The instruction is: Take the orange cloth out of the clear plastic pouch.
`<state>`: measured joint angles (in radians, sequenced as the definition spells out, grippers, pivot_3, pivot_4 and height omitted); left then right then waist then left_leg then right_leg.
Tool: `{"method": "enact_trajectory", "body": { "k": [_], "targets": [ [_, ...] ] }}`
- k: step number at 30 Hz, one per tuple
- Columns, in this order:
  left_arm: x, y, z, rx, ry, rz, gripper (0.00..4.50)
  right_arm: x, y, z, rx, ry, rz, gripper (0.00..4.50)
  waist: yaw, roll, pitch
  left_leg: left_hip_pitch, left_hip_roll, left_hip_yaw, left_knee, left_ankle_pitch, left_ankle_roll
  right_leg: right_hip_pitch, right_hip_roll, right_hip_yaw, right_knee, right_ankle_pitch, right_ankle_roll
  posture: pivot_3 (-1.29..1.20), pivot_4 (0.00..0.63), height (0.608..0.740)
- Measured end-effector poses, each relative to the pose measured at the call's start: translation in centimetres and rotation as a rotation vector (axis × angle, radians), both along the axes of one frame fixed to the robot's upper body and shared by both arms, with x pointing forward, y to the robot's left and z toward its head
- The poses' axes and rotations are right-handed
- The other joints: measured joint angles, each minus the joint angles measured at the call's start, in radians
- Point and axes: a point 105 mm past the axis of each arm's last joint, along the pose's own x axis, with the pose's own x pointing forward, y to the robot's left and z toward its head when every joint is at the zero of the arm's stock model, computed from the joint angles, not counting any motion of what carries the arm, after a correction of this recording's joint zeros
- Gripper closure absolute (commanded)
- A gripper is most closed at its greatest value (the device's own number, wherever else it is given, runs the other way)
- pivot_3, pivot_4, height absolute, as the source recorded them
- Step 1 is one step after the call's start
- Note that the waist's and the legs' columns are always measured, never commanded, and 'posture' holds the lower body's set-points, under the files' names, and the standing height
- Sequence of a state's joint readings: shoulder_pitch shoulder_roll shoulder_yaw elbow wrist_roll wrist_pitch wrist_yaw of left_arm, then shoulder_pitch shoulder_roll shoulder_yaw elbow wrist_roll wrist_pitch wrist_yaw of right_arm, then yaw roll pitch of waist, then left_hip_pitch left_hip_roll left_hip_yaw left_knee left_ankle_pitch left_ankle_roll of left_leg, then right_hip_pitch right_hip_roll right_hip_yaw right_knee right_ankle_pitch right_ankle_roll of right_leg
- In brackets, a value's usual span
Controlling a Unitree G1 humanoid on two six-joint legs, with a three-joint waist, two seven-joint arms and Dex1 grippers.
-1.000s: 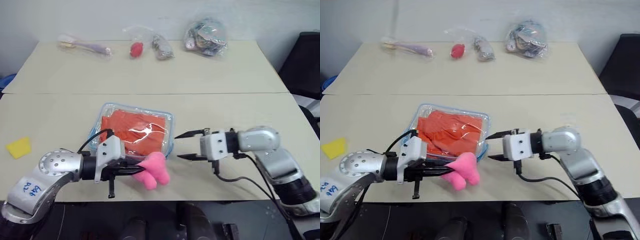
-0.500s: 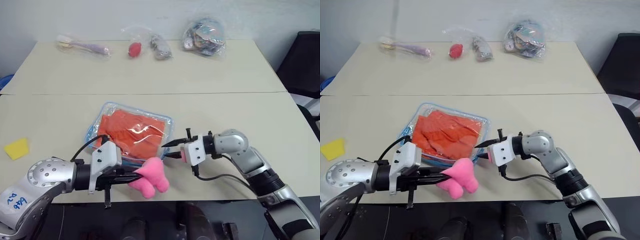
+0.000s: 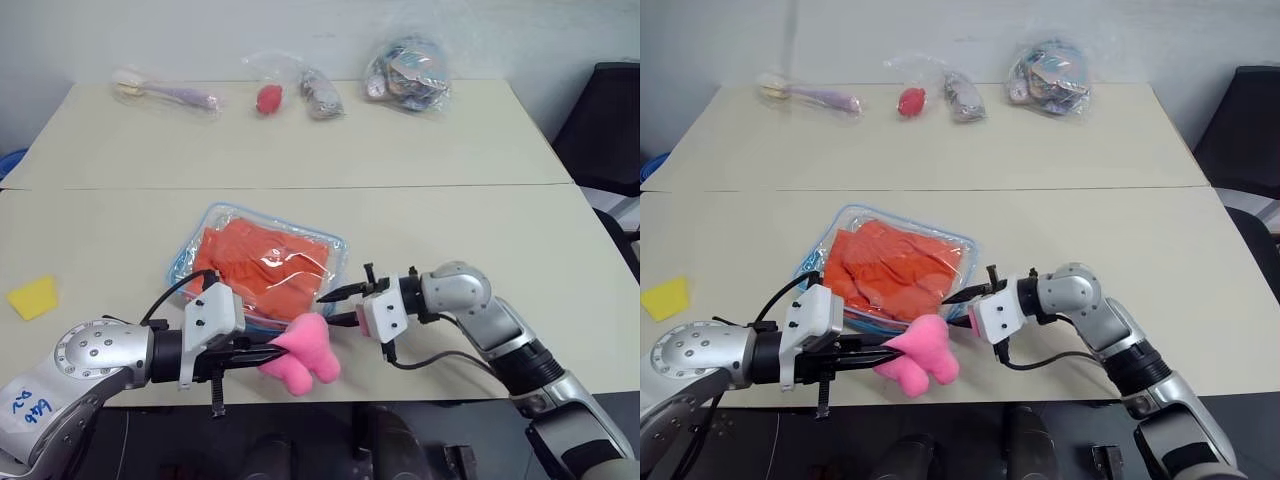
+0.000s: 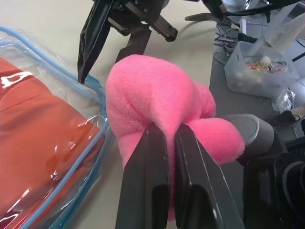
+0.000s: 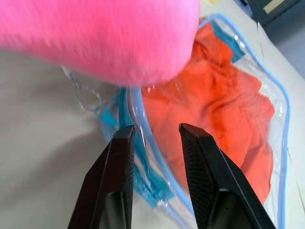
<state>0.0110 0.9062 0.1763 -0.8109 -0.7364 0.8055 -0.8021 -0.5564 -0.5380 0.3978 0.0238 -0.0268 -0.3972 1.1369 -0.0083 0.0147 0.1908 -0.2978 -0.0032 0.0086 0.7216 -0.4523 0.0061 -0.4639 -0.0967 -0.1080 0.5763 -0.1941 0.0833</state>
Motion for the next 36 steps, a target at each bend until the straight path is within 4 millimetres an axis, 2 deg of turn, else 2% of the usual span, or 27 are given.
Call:
{"method": "enact_trajectory", "body": {
  "k": [2,5,8,14,17,20,23,25,32,36],
  "targets": [
    [0.0,0.0,0.0,0.0,0.0,-0.001,4.5,-0.1,0.3,-0.1,0.001,0.007,0.005,2.99,0.0,0.0,0.0,0.0,0.0,0.0,0.0,0.0,0.0,0.0,0.0,0.0,0.0,0.0,0.0,0.0,0.15,0.74],
    [0.0,-0.1,0.0,-0.002,-0.001,-0.008,4.5,-0.4,1.2,-0.7,0.006,0.027,0.021,3.59,-0.002,0.0,0.0,0.0,0.0,0.0,0.0,0.0,0.0,0.0,0.0,0.0,0.0,0.0,0.0,0.0,0.15,0.74],
    [-0.1,-0.3,-0.1,-0.003,0.005,-0.016,4.5,-0.3,1.2,-1.0,0.001,0.04,0.017,4.45,-0.002,0.0,0.0,0.0,0.0,0.0,0.0,0.0,0.0,0.0,0.0,0.0,0.0,0.0,0.0,0.0,0.15,0.74],
    [-0.2,-0.1,-0.4,-0.004,0.021,-0.009,4.5,-0.1,1.0,-0.9,-0.007,0.036,0.013,4.45,-0.004,0.0,0.0,0.0,0.0,-0.001,0.0,0.0,0.0,0.0,0.0,0.0,0.0,0.0,0.0,0.0,0.15,0.74],
    [-0.3,0.6,-1.0,0.002,0.057,0.017,4.5,0.1,0.2,-0.7,-0.022,0.03,0.0,4.45,-0.005,0.0,0.0,0.0,0.0,-0.001,0.0,0.0,0.0,0.0,0.0,0.0,0.0,0.0,0.0,0.0,0.15,0.74],
    [-0.1,3.0,-1.7,0.049,0.082,0.086,4.5,0.6,-1.7,-0.1,-0.061,0.004,-0.023,4.45,-0.005,0.0,0.0,0.0,0.0,-0.001,-0.001,0.0,0.0,0.0,0.0,0.0,-0.001,0.0,0.0,0.0,0.15,0.74],
    [0.4,6.2,-1.8,0.094,0.081,0.182,4.5,2.2,-5.2,1.0,-0.108,-0.053,-0.101,4.45,-0.002,0.001,0.0,-0.001,0.0,0.001,-0.001,0.0,0.0,0.0,0.0,-0.002,-0.001,0.0,0.0,0.0,0.15,0.74],
    [0.8,8.1,-1.6,0.115,0.067,0.231,4.5,2.9,-6.7,1.6,-0.115,-0.084,-0.137,4.45,-0.003,0.001,0.0,0.0,0.0,0.002,-0.001,0.0,0.0,0.0,0.0,-0.002,-0.001,0.0,-0.001,0.0,0.15,0.74],
    [3.1,14.9,-0.5,0.175,-0.007,0.42,4.5,3.5,-9.6,1.5,-0.149,-0.127,-0.167,4.45,-0.005,0.001,0.0,-0.001,0.0,0.004,-0.002,0.0,0.0,0.0,0.0,-0.003,-0.001,-0.001,-0.001,0.0,0.15,0.74],
    [3.5,17.5,-0.2,0.22,-0.035,0.479,4.5,3.6,-11.0,1.4,-0.168,-0.129,-0.184,4.45,-0.007,0.001,0.001,-0.001,0.001,0.004,-0.002,0.0,0.0,-0.001,0.0,-0.003,-0.001,-0.001,-0.001,0.0,0.15,0.74]
  ]
}}
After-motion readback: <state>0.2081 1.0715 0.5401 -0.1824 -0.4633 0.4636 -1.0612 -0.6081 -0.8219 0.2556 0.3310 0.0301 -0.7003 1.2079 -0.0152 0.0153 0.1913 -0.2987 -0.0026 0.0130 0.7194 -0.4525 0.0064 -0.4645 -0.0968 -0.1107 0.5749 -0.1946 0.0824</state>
